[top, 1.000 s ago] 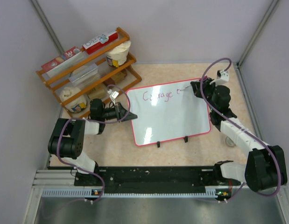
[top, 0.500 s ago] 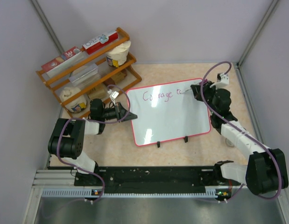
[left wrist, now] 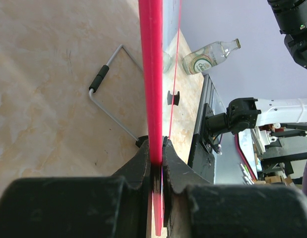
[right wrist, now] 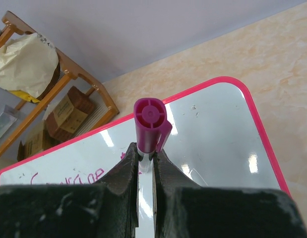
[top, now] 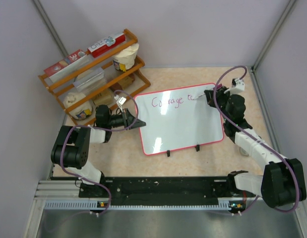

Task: Write a sentence on the whiteboard
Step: Write with the whiteboard marker on the whiteboard.

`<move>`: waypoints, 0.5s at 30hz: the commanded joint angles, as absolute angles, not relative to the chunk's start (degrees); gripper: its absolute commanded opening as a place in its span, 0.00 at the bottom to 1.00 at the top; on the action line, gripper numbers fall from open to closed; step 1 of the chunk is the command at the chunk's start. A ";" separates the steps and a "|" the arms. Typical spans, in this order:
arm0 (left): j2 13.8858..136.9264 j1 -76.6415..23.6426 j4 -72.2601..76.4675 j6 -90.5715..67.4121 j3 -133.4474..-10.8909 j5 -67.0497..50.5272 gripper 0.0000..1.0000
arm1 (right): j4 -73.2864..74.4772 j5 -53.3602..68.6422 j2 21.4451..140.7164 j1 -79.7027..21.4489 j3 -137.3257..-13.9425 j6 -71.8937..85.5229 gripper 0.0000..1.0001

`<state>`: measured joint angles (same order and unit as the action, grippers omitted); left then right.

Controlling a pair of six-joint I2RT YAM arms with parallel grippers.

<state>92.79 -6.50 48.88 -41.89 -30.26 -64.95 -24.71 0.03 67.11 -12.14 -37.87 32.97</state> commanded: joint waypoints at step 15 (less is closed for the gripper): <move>93.25 -6.50 50.62 -37.35 -31.38 -61.26 0.00 | -25.57 -3.08 68.73 -11.25 -42.01 31.02 0.00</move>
